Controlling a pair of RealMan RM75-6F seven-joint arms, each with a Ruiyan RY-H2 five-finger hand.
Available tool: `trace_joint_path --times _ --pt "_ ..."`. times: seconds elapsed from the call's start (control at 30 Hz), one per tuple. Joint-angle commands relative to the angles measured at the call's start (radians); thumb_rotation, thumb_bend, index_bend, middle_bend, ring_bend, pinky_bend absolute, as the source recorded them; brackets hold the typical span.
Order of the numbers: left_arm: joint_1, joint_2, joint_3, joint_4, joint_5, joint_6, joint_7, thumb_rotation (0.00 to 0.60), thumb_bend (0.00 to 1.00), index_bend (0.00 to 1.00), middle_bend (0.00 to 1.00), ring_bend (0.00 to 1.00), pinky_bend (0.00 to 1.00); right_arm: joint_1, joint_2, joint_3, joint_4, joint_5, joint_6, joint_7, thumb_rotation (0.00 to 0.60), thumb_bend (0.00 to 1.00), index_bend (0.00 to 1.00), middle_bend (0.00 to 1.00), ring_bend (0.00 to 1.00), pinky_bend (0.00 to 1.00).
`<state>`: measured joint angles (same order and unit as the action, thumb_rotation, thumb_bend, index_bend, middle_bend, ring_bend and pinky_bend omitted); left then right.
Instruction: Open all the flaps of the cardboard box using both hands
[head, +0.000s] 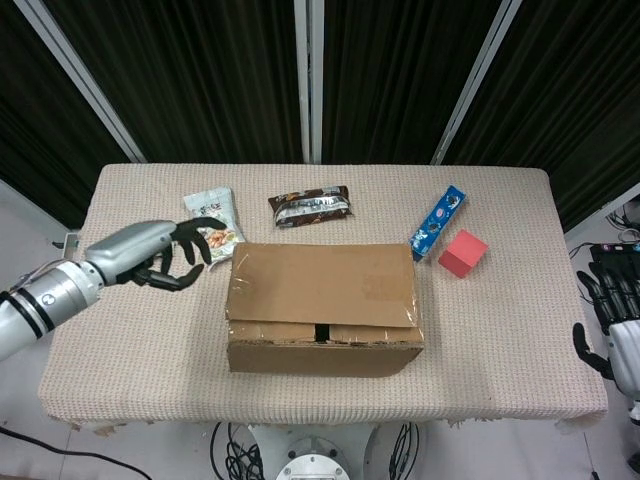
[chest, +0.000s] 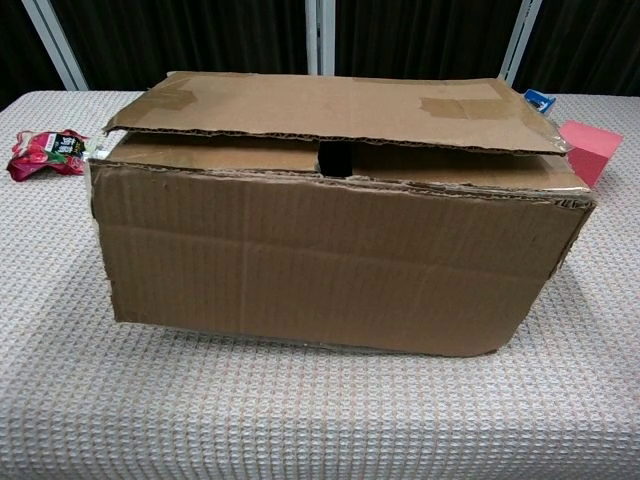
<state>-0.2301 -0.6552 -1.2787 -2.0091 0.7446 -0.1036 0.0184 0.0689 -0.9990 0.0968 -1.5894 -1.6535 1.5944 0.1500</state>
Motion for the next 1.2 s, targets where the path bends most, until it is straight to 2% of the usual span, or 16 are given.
trace_joint_path --times 0.03,0.1,0.17,0.3,0.37,0.5,0.67,0.83,1.2 --pt "0.221 0.026 0.223 -0.167 0.327 0.587 0.270 0.536 0.18 0.13 0.27 0.28 0.50 0.070 0.049 0.016 -0.099 -0.034 -0.076 -0.031 0.600 0.43 0.00 0.00 0.00 0.00" --pt "0.258 -0.019 0.319 -0.164 0.417 0.740 0.333 0.518 0.13 0.13 0.25 0.26 0.45 0.116 0.080 0.024 -0.163 -0.041 -0.139 -0.027 0.600 0.36 0.00 0.00 0.00 0.00" --pt "0.288 -0.072 0.415 -0.136 0.519 0.867 0.378 0.492 0.12 0.12 0.21 0.23 0.40 0.166 0.105 0.035 -0.224 -0.040 -0.208 -0.031 0.600 0.24 0.00 0.00 0.00 0.00" --pt "0.338 -0.120 0.564 -0.064 0.638 1.000 0.349 0.490 0.12 0.07 0.15 0.19 0.32 0.272 0.149 0.056 -0.333 -0.002 -0.383 -0.050 0.600 0.03 0.00 0.00 0.00 0.00" --pt "0.353 -0.130 0.621 -0.027 0.680 1.040 0.317 0.485 0.13 0.07 0.14 0.18 0.30 0.319 0.157 0.076 -0.373 0.022 -0.443 -0.061 0.600 0.00 0.00 0.00 0.00 0.00" --pt "0.380 -0.160 0.736 0.066 0.765 1.148 0.263 0.480 0.13 0.07 0.14 0.18 0.28 0.399 0.133 0.120 -0.426 0.076 -0.516 -0.144 0.600 0.00 0.00 0.00 0.00 0.00" --pt "0.387 -0.217 0.835 0.166 0.832 1.280 0.179 0.475 0.13 0.07 0.14 0.18 0.28 0.465 0.086 0.146 -0.457 0.152 -0.574 -0.216 0.600 0.00 0.00 0.00 0.00 0.00" --pt "0.374 -0.230 0.902 0.219 0.857 1.346 0.134 0.475 0.13 0.07 0.14 0.18 0.28 0.519 0.021 0.147 -0.465 0.219 -0.623 -0.284 0.600 0.00 0.00 0.00 0.00 0.00" --pt "0.329 -0.243 0.998 0.284 0.860 1.420 0.075 0.478 0.13 0.07 0.15 0.18 0.27 0.587 -0.125 0.115 -0.450 0.321 -0.642 -0.468 0.600 0.00 0.00 0.00 0.00 0.00"
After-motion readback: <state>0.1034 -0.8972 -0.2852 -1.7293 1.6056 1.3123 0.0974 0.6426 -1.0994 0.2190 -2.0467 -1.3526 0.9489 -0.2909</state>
